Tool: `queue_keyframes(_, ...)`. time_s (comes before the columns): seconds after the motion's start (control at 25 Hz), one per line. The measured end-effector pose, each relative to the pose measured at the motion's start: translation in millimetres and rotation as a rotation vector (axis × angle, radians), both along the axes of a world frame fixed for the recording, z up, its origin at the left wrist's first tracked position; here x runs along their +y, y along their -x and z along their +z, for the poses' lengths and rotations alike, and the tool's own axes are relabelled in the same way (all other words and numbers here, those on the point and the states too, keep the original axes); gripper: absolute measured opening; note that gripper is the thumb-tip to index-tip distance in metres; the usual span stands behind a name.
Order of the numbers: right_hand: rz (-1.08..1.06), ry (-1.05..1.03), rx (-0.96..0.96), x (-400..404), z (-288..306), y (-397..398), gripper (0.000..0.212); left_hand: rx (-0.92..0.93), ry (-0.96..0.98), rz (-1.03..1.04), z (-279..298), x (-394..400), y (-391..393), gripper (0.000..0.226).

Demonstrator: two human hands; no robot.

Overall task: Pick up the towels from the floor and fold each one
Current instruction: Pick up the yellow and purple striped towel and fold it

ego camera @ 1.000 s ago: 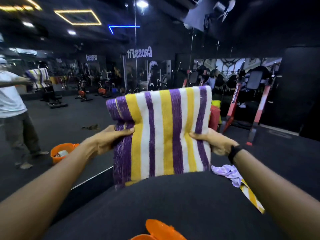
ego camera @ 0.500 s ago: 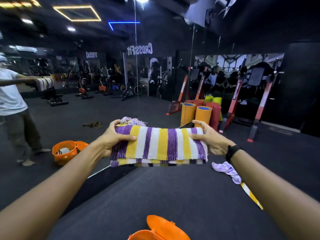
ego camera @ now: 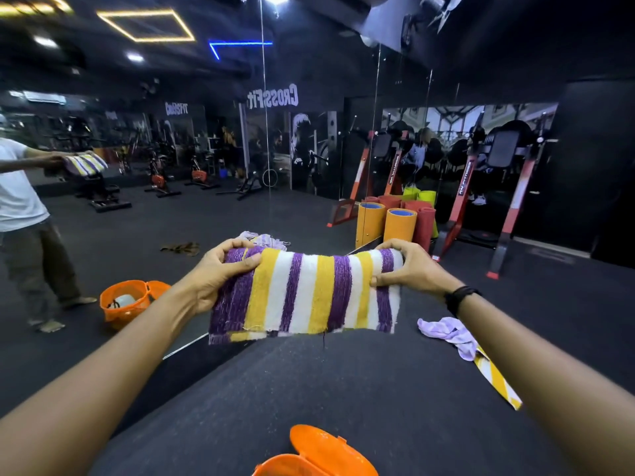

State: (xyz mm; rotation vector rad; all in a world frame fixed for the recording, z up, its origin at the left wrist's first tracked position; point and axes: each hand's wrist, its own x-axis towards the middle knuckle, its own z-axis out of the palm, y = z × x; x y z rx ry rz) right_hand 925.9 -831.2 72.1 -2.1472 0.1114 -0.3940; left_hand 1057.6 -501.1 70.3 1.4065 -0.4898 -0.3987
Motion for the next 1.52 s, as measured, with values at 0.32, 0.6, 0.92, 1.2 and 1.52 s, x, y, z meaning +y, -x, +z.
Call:
queue_keyframes(0.32, -0.114, 0.381, -0.139, 9.1, 2.1, 6.2, 0.032, -0.599, -0.557, 0.195, -3.0, 9.3, -8.5, 0.048)
queue_keyframes(0.6, 0.134, -0.293, -0.028, 7.1, 23.0, 10.5, 0.046, -0.28, -0.089, 0.047, 5.7, 16.4, -5.8, 0.067)
queue_keyframes(0.92, 0.032, -0.287, -0.109, 9.7, 39.7, 1.7, 0.021, -0.208, -0.243, 0.069, 6.4, 14.1, -7.0, 0.065)
queue_keyframes(1.2, 0.048, 0.174, -0.009, 16.2, 50.2, -22.4, 0.025, -0.28, -0.445, 0.151, 9.6, -3.9, -16.8, 0.025)
queue_keyframes(1.52, -0.065, 0.47, 0.293, -8.9, -52.1, -47.3, 0.031, -0.377, -0.803, 0.094, -73.0, -23.4, -10.0, 0.032)
